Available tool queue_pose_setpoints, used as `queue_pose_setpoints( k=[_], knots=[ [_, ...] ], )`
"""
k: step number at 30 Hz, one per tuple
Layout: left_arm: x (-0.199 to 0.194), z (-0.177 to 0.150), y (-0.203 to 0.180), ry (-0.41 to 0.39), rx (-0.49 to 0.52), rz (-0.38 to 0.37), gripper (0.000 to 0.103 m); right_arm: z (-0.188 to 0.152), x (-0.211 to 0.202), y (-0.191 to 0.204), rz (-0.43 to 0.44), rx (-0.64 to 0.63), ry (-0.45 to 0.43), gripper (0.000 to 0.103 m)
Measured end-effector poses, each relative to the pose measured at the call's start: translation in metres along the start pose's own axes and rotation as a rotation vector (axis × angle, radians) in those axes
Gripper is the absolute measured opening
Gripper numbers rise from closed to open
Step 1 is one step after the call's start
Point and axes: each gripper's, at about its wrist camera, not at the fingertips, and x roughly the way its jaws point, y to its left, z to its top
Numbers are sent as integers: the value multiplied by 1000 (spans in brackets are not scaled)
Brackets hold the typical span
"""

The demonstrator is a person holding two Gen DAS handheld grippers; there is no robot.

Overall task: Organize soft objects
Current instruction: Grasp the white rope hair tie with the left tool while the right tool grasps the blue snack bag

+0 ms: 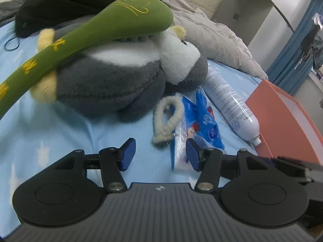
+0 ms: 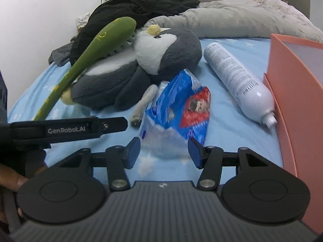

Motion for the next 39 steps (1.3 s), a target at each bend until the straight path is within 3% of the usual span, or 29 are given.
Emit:
queue_pose_setpoints(
  k=[7,13,14,16,17,21,29,39],
  knots=[
    [32,9,11,21,-26,-67,58,16,32,-6,12,-20,8,55],
    [47,9,10,32,-4,-98,40,14,49,-4,35,-50,32,53],
    [48,9,11,33,-7,-97,33,13,50,-3,37,-55,33,49],
    [49,9,11,32,-20,-84,29,13,52,-2,39,-58,35,37],
    [47,10,11,31,-24,-77,29,13,52,-1,38,-59,36,30],
    [39,8,5,21,-10,-44,28,15,42,3,49,-70,6,23],
    [7,-1,-5,18,-11,-8,26,13,18,7,30,-80,-11,21],
    [-45,-35,-26,23,1,10,26,-14,-31,13,11,-87,3,21]
  ],
)
